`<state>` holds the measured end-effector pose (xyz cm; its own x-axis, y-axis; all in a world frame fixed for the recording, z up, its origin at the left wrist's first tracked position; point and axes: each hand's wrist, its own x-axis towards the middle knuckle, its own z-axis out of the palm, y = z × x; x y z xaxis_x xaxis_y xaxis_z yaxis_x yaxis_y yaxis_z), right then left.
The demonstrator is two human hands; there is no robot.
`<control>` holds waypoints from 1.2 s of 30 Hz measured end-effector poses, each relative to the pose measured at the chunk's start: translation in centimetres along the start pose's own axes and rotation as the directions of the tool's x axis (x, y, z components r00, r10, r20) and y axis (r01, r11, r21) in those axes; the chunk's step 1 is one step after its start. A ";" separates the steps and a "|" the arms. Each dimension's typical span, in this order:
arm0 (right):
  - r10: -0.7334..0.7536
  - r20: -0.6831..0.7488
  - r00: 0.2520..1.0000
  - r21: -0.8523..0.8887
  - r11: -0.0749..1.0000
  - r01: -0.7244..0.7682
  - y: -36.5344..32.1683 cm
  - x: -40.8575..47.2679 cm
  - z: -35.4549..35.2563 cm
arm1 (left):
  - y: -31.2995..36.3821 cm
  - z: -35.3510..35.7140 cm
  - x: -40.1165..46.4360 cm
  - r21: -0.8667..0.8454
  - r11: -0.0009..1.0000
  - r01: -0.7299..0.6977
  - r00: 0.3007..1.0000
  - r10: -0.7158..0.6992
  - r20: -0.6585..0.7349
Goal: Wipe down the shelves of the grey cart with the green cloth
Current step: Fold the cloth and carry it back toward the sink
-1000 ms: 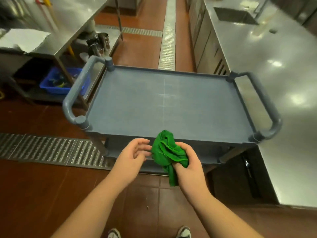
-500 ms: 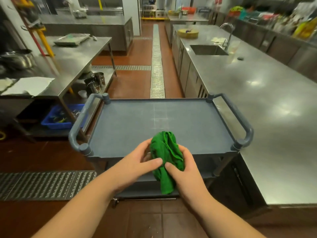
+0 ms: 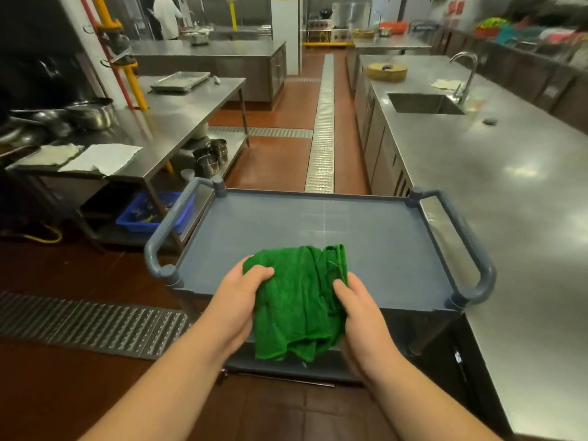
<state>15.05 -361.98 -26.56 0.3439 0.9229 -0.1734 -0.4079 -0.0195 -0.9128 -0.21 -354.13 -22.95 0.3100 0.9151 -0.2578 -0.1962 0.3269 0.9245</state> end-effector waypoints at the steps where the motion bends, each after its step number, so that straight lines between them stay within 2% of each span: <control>1: 0.036 0.058 0.998 0.049 0.998 -0.038 -0.5 0.2 -0.9 | -0.1 0.4 0.0 -0.003 1.000 -0.002 1.000 0.002 -0.009; 3: 0.056 0.176 0.983 0.023 0.998 -0.061 -1.7 0.8 -3.0 | -0.3 1.5 0.0 -0.001 1.000 0.007 1.000 -0.007 -0.008; 5: 0.063 0.207 0.976 -0.055 0.997 -0.052 -2.8 1.4 -5.1 | -0.7 2.9 0.0 0.030 1.000 -0.004 0.999 0.003 0.038; 7: 0.022 0.157 0.987 -0.120 0.993 -0.003 -3.6 2.2 -6.5 | -0.9 3.8 0.0 0.062 0.998 -0.010 0.993 0.003 0.117; 10: -0.021 0.108 0.994 -0.098 0.995 0.032 -4.6 3.6 -8.8 | -1.2 5.3 0.3 0.094 0.995 -0.046 0.986 0.031 0.161; 15: -0.075 0.138 0.988 -0.246 0.963 0.108 -5.2 4.9 -9.4 | -1.0 5.3 1.2 0.130 0.984 -0.120 0.990 0.109 0.088; 18: -0.084 0.148 0.985 -0.265 0.957 0.121 -4.5 5.7 -7.5 | -0.6 3.9 1.0 0.163 0.975 -0.150 0.989 0.151 0.010; 21: -0.060 0.172 0.983 -0.229 0.968 0.099 -3.4 5.9 -4.2 | 0.2 1.1 0.3 0.155 0.974 -0.167 0.982 0.178 -0.058; 25: -0.034 0.284 0.958 -0.235 0.966 0.104 -1.2 5.4 2.7 | 2.0 -5.6 -1.8 0.116 0.975 -0.189 0.967 0.205 -0.152; 30: 0.001 0.447 0.895 -0.244 0.962 0.120 2.6 3.7 15.2 | 5.4 -17.6 -6.1 0.099 0.966 -0.240 0.928 0.258 -0.268; 36: 0.056 0.528 0.847 -0.244 0.966 0.089 8.9 0.6 31.4 | 9.7 -32.4 -11.1 0.059 0.961 -0.270 0.891 0.273 -0.363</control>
<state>-14.94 -349.48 -23.19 -0.1780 0.9840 -0.0027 -0.1567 -0.0311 -0.9872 -35.69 -353.45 -20.22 -0.1152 0.9902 -0.0795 -0.2174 0.0530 0.9746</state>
